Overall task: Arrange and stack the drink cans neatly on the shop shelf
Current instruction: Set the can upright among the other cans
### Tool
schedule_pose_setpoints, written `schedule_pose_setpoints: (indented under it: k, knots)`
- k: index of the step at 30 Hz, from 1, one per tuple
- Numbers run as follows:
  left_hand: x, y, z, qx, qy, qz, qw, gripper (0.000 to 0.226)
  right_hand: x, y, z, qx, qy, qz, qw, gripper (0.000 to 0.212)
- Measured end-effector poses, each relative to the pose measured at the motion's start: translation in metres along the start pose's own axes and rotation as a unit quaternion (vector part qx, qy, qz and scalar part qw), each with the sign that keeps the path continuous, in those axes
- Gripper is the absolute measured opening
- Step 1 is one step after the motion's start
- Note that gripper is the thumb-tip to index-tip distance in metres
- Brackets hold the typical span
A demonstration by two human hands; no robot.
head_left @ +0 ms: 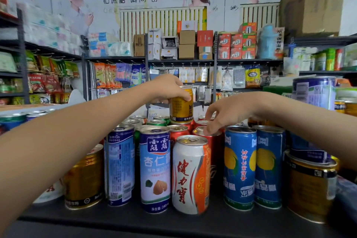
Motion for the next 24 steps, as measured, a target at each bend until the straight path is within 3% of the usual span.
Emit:
schedule_pose_setpoints:
  k: [6,15,24]
  knots:
    - [0.000,0.000,0.004,-0.026,-0.005,0.010,1.000,0.031,0.000,0.000,-0.007,0.001,-0.031,-0.010,0.999,0.065]
    - [0.000,-0.008,0.004,-0.006,-0.009,0.020,1.000,0.018,-0.008,-0.005,-0.014,0.044,-0.059,-0.005,0.997,0.064]
    - [0.004,-0.006,-0.006,-0.035,-0.028,0.023,0.999,0.028,-0.015,-0.007,-0.018,0.036,-0.062,-0.009,0.997,0.064]
Point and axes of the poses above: each hand's wrist, its own x-axis away from the middle knuckle, its own z-axis out of the back of the hand, y = z × x, the point moved 10 cm from there along -x, towards the middle knuckle, and after that the axes turned 11 degrees about z, right-handed, at the moved point
